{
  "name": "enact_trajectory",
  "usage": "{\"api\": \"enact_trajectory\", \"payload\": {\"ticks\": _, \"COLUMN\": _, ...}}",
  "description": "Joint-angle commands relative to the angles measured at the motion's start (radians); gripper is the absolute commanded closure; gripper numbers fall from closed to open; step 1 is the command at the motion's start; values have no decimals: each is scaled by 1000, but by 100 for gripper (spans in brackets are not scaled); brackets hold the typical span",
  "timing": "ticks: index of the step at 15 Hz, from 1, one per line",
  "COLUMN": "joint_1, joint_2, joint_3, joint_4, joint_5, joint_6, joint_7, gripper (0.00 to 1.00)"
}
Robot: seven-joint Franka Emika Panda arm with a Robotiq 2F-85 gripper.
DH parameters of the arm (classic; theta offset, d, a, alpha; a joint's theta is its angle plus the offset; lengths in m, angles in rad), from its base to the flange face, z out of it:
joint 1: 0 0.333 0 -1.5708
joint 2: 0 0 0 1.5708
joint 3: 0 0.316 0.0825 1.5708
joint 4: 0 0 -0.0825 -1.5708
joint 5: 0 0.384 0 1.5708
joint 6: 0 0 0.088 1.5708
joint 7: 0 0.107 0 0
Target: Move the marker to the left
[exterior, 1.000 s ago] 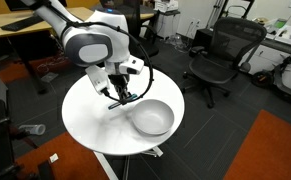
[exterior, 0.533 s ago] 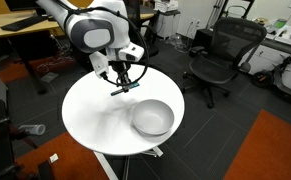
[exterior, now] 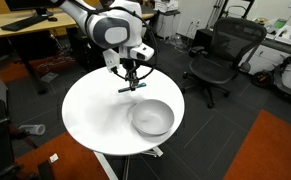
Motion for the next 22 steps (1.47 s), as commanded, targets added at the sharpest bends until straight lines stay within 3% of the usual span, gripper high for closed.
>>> {"api": "enact_trajectory", "payload": {"ticks": 1, "joint_1": 3, "joint_2": 103, "joint_3": -16, "joint_4": 151, "joint_5": 4, "joint_6": -80, "joint_7": 54, "gripper": 95}}
{"api": "enact_trajectory", "payload": {"ticks": 7, "joint_1": -10, "joint_2": 177, "joint_3": -21, "joint_4": 258, "joint_5": 14, "joint_6": -100, "joint_7": 77, "gripper": 95}}
{"api": "enact_trajectory", "payload": {"ticks": 8, "joint_1": -12, "joint_2": 175, "joint_3": -19, "joint_4": 261, "joint_5": 13, "joint_6": -105, "joint_7": 69, "gripper": 56}}
{"api": "enact_trajectory", "payload": {"ticks": 10, "joint_1": -11, "joint_2": 157, "joint_3": -18, "joint_4": 246, "joint_5": 6, "joint_6": -103, "joint_7": 56, "gripper": 50}}
{"api": "enact_trajectory", "payload": {"ticks": 16, "joint_1": 5, "joint_2": 36, "joint_3": -33, "joint_4": 132, "joint_5": -26, "joint_6": -145, "joint_7": 42, "gripper": 5}}
{"api": "enact_trajectory", "payload": {"ticks": 18, "joint_1": 4, "joint_2": -23, "joint_3": -35, "joint_4": 79, "joint_5": -37, "joint_6": -173, "joint_7": 39, "gripper": 0}}
{"api": "enact_trajectory", "payload": {"ticks": 22, "joint_1": 4, "joint_2": -172, "joint_3": -39, "joint_4": -68, "joint_5": -63, "joint_6": -171, "joint_7": 34, "gripper": 0}}
